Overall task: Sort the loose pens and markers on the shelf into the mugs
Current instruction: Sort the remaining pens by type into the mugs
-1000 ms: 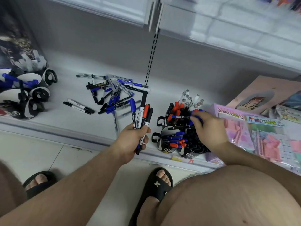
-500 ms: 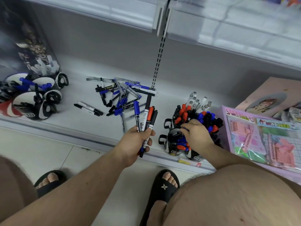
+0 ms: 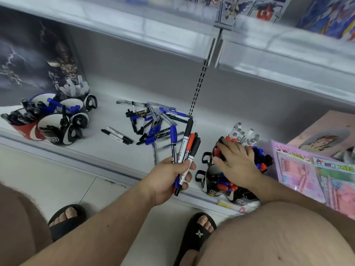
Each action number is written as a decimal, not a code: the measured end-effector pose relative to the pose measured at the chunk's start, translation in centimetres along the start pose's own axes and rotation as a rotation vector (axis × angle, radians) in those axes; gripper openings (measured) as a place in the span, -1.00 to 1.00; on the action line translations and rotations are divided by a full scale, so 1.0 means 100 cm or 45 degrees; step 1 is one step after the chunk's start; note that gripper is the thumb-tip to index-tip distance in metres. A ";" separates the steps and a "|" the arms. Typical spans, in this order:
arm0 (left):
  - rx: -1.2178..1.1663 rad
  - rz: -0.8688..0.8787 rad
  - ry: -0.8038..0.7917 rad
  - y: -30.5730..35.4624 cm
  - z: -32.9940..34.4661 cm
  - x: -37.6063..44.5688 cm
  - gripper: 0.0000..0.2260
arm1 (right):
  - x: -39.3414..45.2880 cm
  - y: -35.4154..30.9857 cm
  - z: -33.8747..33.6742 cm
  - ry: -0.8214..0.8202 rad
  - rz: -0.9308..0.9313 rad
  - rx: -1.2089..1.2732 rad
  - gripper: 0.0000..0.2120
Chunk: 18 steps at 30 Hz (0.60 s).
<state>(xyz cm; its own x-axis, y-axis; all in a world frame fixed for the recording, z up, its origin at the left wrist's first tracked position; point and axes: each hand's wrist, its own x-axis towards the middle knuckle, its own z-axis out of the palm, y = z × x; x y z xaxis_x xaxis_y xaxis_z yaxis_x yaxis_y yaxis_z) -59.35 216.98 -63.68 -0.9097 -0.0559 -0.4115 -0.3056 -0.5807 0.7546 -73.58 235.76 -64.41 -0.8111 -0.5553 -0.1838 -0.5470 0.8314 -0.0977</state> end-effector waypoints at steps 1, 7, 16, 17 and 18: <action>-0.019 -0.006 -0.030 0.002 0.001 -0.001 -0.91 | 0.001 -0.005 -0.022 0.050 0.034 0.171 -0.40; -0.018 -0.016 -0.115 0.010 0.014 -0.008 -0.92 | -0.019 -0.058 -0.131 -0.022 0.070 0.950 -0.90; 0.137 0.102 -0.054 0.013 0.033 -0.019 -0.90 | -0.031 -0.102 -0.119 0.049 0.080 0.706 -0.81; 0.166 0.098 -0.074 0.012 0.034 -0.020 -0.90 | -0.032 -0.101 -0.115 0.055 0.089 0.749 -0.84; 0.186 0.089 -0.099 0.012 0.036 -0.021 -0.92 | -0.034 -0.099 -0.114 0.064 0.106 0.789 -0.86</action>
<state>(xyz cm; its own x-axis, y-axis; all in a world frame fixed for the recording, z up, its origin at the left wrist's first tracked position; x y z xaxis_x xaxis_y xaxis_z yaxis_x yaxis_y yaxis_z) -58.84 219.35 -60.10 -0.9475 -0.0254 -0.3186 -0.2732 -0.4527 0.8488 -67.78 229.22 -51.70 -0.8628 -0.4759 -0.1706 -0.2720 0.7214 -0.6369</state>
